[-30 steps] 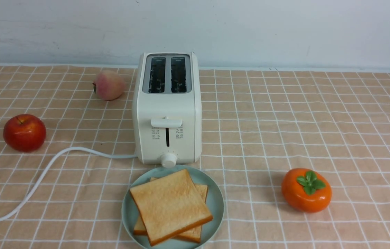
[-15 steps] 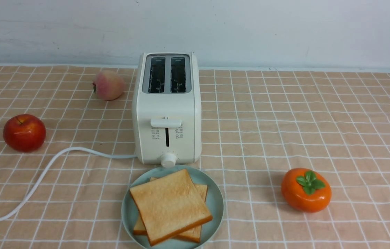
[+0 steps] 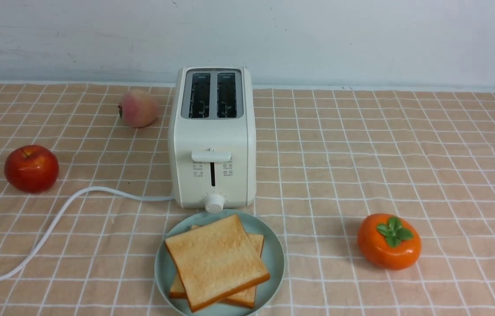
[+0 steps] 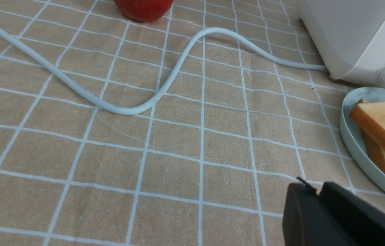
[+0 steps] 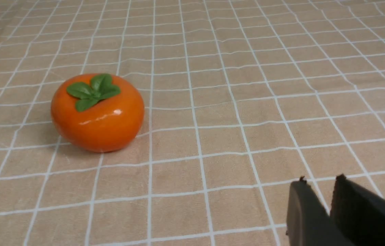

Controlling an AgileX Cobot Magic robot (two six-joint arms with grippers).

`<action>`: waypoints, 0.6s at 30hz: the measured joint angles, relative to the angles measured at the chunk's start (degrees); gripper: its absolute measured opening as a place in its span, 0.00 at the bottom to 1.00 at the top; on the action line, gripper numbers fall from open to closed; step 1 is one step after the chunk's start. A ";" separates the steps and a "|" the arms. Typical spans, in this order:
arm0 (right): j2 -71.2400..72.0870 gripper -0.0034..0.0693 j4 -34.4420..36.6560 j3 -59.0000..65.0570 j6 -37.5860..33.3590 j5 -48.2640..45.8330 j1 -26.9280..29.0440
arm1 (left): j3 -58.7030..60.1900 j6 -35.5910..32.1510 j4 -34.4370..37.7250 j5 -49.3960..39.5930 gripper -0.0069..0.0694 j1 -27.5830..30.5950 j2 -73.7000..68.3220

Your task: Take toasted bread from bread machine on light coffee tablecloth place on plate.

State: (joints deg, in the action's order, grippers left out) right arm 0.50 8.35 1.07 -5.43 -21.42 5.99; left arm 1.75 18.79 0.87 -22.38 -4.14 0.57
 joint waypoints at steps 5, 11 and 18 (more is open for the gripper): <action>0.00 0.24 0.00 -0.04 1.93 -0.11 -5.24 | 0.00 0.00 0.00 0.00 0.17 0.00 0.00; 0.00 0.26 0.00 -0.11 2.09 -0.34 -6.23 | 0.00 0.00 0.00 0.00 0.17 0.00 0.00; 0.00 0.26 0.00 -0.11 2.09 -0.34 -6.23 | 0.00 0.00 0.00 0.00 0.18 0.00 0.00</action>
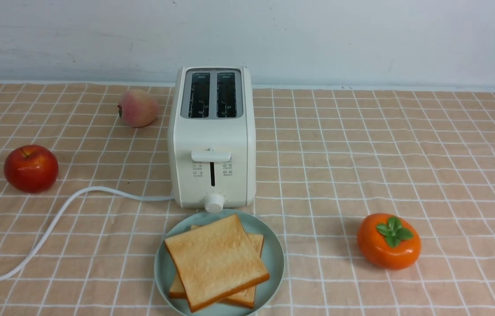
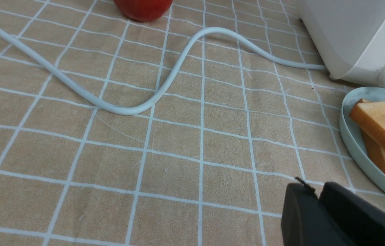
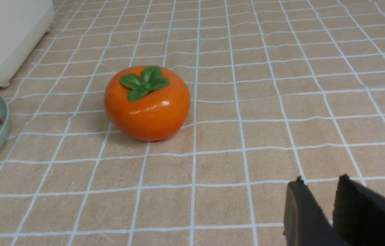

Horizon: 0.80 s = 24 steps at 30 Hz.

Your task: Take toasted bread from bread machine on light coffee tablecloth place on plate.

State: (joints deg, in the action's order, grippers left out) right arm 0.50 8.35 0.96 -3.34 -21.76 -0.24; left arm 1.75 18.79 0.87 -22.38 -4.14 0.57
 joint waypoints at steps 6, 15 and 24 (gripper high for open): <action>0.00 0.27 0.00 0.00 0.00 0.00 0.00 | 0.00 0.00 0.00 0.00 0.19 0.00 0.00; 0.00 0.28 0.00 0.00 0.03 0.00 0.00 | 0.00 0.00 0.00 0.00 0.20 0.00 0.00; 0.00 0.30 0.00 0.00 0.03 -0.06 0.00 | 0.00 0.00 0.00 0.00 0.21 0.00 0.00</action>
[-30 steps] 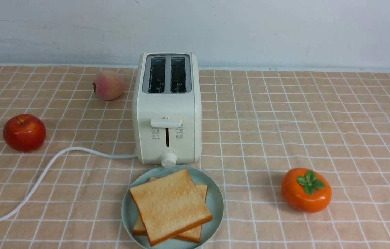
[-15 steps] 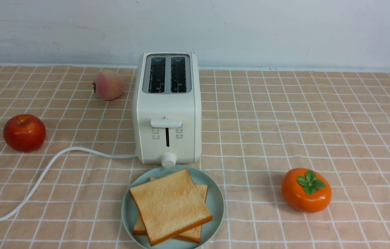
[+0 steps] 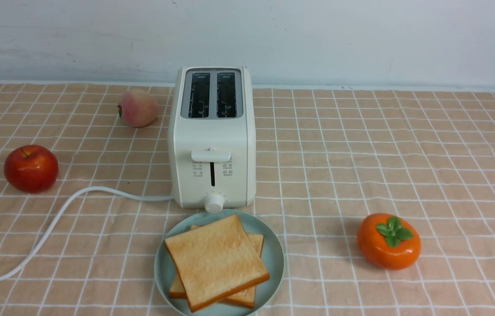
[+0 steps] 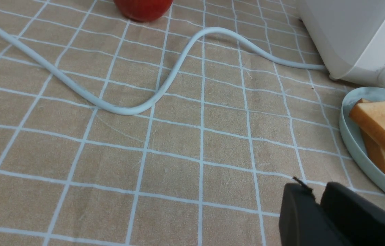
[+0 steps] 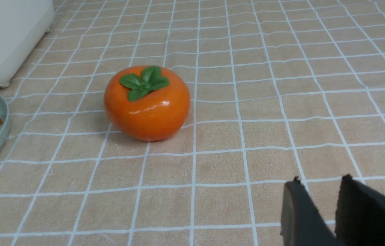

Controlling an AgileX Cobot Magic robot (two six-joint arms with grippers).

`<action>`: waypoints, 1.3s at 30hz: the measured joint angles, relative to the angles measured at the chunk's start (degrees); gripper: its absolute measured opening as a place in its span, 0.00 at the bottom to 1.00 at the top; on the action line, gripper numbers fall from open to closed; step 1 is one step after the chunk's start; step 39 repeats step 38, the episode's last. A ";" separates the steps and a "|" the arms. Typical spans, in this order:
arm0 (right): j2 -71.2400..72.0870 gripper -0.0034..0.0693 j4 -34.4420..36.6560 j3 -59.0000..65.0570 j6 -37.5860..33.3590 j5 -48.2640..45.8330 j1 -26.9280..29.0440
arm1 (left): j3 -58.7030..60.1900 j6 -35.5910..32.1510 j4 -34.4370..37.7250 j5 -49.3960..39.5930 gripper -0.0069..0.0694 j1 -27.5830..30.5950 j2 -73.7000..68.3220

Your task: Take toasted bread from bread machine on light coffee tablecloth place on plate.

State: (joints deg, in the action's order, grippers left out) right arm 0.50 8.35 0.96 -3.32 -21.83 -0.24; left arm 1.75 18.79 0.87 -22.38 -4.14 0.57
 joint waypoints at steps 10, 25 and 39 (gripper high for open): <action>0.00 0.31 0.00 0.00 0.00 0.00 0.00 | 0.00 0.00 0.00 0.00 0.21 0.00 0.00; 0.00 0.34 -0.05 0.00 0.00 0.00 0.00 | 0.00 0.00 0.00 0.00 0.23 0.00 0.00; 0.00 0.34 -0.05 0.00 0.00 0.00 0.00 | 0.00 0.00 0.00 0.00 0.25 0.00 0.00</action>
